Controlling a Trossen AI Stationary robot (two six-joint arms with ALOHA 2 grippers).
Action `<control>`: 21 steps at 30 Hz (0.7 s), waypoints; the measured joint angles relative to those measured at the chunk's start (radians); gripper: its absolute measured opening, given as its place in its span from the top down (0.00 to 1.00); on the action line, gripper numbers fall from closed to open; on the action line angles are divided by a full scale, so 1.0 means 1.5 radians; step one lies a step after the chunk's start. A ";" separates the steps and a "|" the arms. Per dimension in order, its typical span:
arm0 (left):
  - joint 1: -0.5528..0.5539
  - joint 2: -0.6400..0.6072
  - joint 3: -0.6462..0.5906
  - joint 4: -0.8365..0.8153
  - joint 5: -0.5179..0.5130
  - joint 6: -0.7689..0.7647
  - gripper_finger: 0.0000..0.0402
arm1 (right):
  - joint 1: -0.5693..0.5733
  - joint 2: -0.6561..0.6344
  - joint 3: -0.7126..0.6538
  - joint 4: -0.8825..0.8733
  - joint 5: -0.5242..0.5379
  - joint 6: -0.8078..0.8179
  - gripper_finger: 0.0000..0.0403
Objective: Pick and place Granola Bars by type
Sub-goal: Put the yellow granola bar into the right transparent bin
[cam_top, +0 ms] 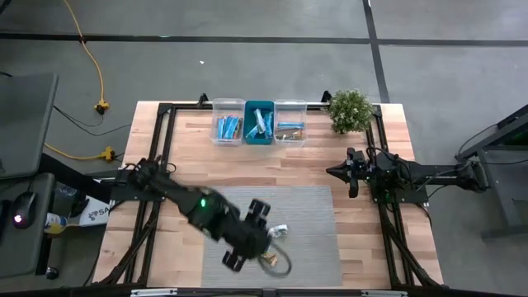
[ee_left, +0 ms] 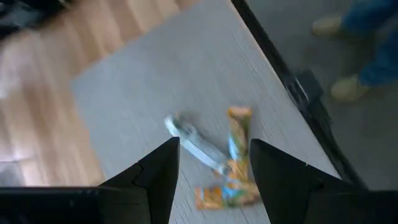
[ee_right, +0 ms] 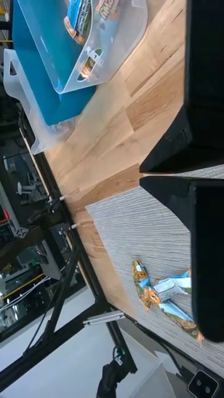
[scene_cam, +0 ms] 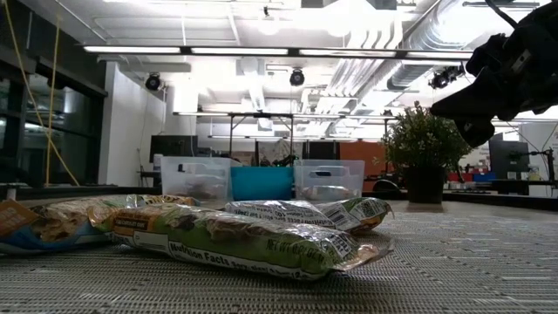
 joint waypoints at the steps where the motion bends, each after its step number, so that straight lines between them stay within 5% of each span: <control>1: -0.011 0.006 -0.002 -0.006 -0.005 0.001 0.53 | 0.000 0.000 0.000 0.000 0.000 0.000 1.00; 21: -0.044 0.195 -0.001 0.110 0.022 0.096 0.45 | 0.000 0.004 0.000 0.000 0.000 0.000 1.00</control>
